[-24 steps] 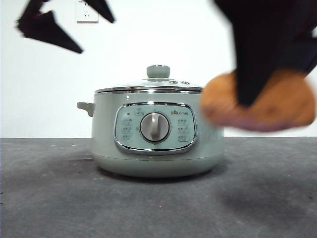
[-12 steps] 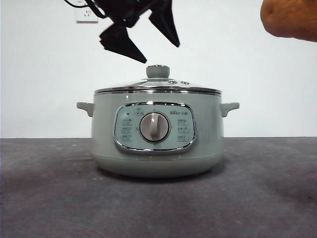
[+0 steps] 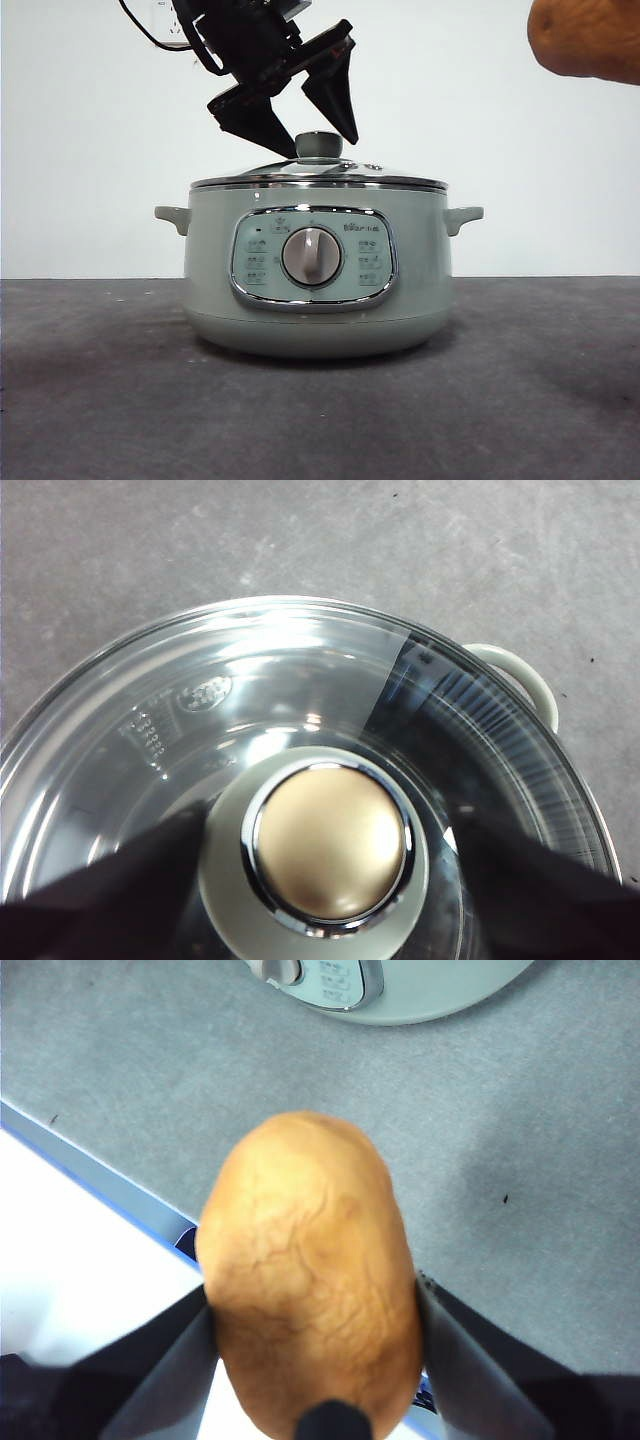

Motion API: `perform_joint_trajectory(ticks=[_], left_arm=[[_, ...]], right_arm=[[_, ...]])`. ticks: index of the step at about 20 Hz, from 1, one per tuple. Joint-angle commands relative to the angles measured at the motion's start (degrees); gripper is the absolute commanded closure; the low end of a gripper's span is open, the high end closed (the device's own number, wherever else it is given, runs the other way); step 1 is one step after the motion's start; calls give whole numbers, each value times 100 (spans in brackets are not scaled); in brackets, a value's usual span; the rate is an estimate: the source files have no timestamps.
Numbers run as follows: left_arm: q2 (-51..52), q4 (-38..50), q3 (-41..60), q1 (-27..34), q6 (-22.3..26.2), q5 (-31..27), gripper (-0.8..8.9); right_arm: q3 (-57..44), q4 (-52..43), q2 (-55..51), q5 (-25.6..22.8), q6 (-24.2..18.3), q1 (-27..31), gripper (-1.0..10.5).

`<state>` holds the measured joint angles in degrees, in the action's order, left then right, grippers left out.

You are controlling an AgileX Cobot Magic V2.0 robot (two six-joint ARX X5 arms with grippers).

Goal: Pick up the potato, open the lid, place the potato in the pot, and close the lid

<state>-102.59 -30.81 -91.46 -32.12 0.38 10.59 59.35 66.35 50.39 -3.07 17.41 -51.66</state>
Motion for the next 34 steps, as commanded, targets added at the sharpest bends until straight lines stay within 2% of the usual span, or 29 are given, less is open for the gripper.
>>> perform_joint_trajectory(ticks=[1,3,4,9,12,18,25,28,34], left_arm=[[-63,-9,4,-24,-11,-17,629],[-70,-4,4,-24,33,-15,787],[-70,-2,4,-24,28,-17,829],[63,-37,2,-17,24,-74,822],[354,-46,-9,-4,24,-74,822],[957,-114,-13,308,31,-190,822],[1309,-376,-13,1342,33,-188,822],[1325,-452,-13,1897,28,-186,822],[1325,-586,-13,2662,31,-184,822]], right_arm=[[22,-26,-2,-15,66,-2,954],[24,-26,-2,-15,66,-2,954],[24,-26,-2,-15,66,-2,954],[24,-94,4,-42,94,-2,955],[39,-452,114,-44,140,0,955],[420,-988,1172,-46,186,15,955],[2295,-1019,3198,-26,-404,564,954],[3265,-1008,4157,157,-726,881,955],[5296,-492,6238,227,-1217,1320,955]])
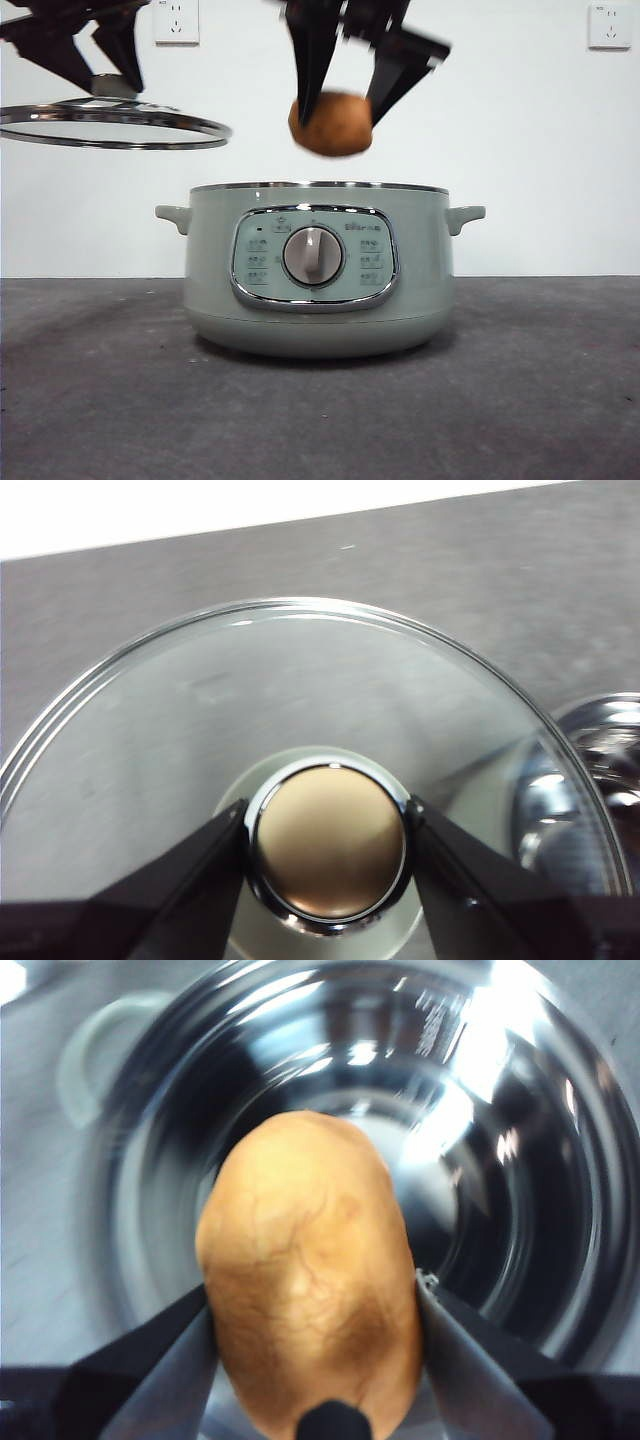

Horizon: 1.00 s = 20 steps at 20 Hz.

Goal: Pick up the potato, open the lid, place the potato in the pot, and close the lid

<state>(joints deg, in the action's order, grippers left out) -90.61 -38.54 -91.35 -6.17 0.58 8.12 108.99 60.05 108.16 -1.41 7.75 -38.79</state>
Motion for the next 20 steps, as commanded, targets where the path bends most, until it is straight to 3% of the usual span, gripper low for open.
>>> perform_joint_trajectory(ticks=[1,4,9,11,13,14,20], left_arm=[[127,181,-24,129,11,63,822],[125,181,-24,221,15,61,822],[125,170,-24,223,140,63,822],[125,149,-24,223,140,63,822],[125,57,-24,223,146,76,822],[125,37,-24,223,151,83,822],[125,-160,-22,153,149,131,822]], right_arm=[[540,203,748,83,-330,66,955],[787,256,1366,142,-549,94,945],[787,297,1838,140,-542,92,934],[787,297,1838,142,-542,92,724],[787,304,1838,140,-542,94,341],[787,302,1836,142,-540,92,242],[817,706,1266,133,-501,-17,250]])
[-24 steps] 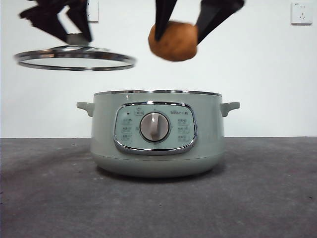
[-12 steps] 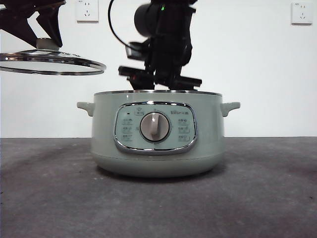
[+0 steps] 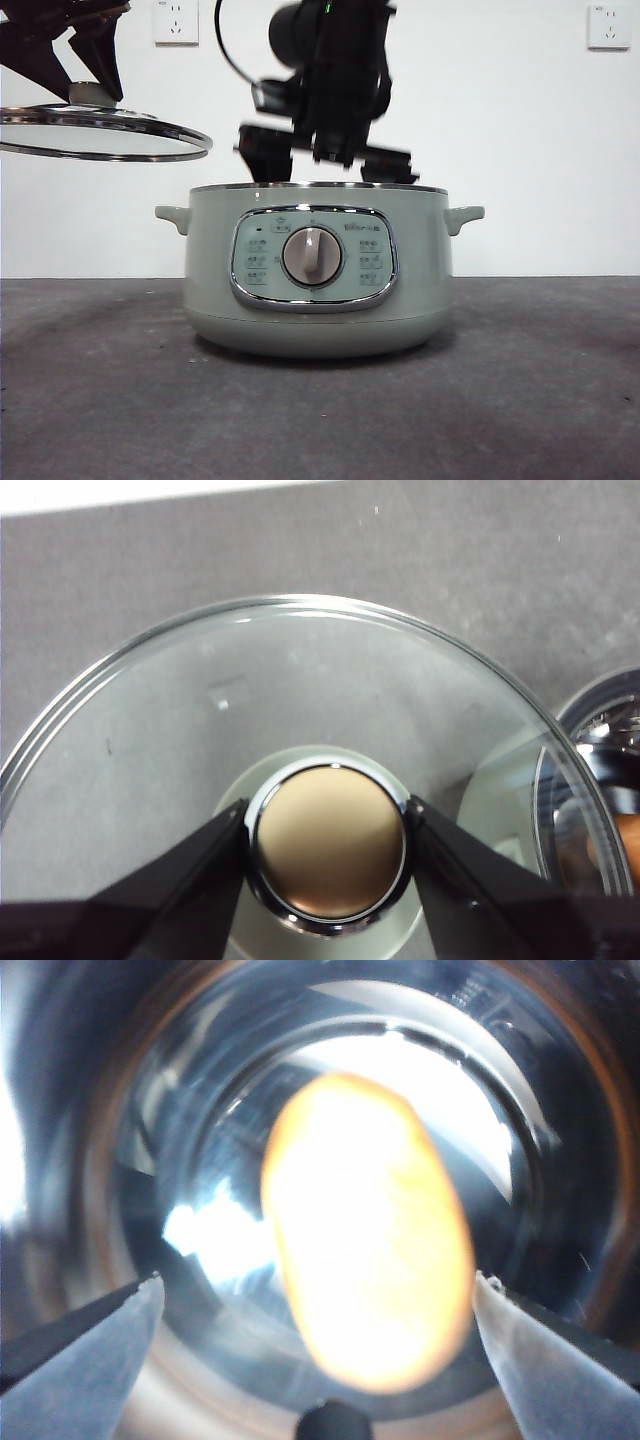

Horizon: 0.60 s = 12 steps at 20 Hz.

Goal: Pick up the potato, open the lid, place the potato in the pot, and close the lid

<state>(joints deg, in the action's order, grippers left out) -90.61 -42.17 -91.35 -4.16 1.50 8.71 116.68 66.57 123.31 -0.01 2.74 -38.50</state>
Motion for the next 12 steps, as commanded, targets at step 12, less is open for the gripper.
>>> perform_joint_trajectory(ticks=[12], left_arm=[[-140,131,-22,-2035,-9,48,822]], right_arm=[[-481,1239,-3469,-264,55,-55,254]])
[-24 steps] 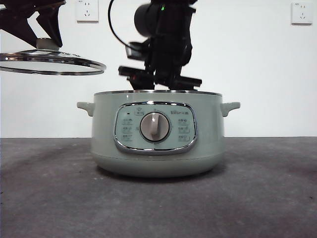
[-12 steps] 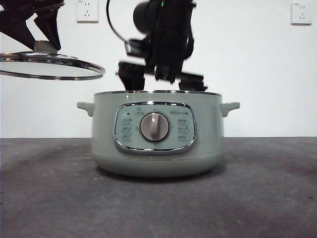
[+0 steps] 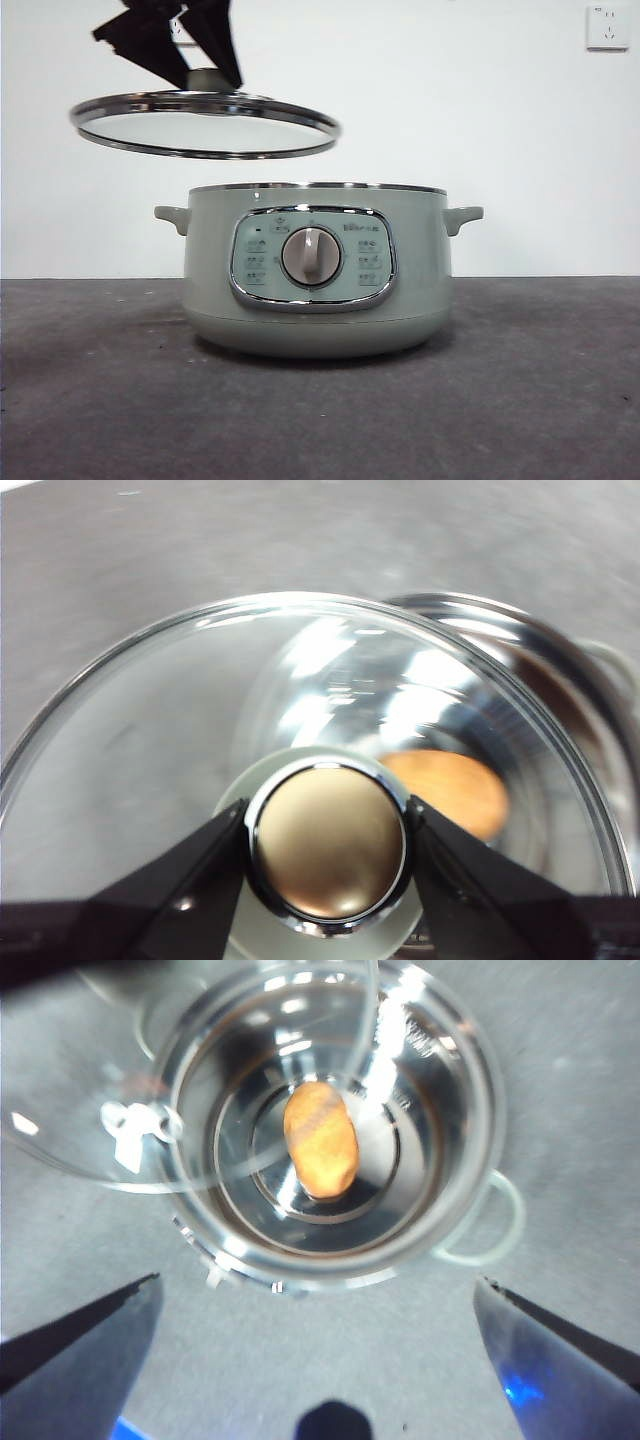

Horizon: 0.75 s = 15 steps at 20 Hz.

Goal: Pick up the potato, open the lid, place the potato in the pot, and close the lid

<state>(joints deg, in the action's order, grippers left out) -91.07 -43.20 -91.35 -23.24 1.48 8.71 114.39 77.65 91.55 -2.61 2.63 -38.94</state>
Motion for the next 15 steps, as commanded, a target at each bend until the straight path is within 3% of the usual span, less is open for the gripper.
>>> perform_joint_trajectory(ticks=[1,10,15], left_arm=[[-151,254,-22,-240,-9,44,822],[-542,671,-22,-916,-20,39,822],[-763,929,-22,-970,-20,22,822]], right_arm=[[-470,131,-549,-2,85,-11,254],[-2948,127,-2809,-142,535,-11,255],[-3650,127,-3578,-140,896,-9,255]])
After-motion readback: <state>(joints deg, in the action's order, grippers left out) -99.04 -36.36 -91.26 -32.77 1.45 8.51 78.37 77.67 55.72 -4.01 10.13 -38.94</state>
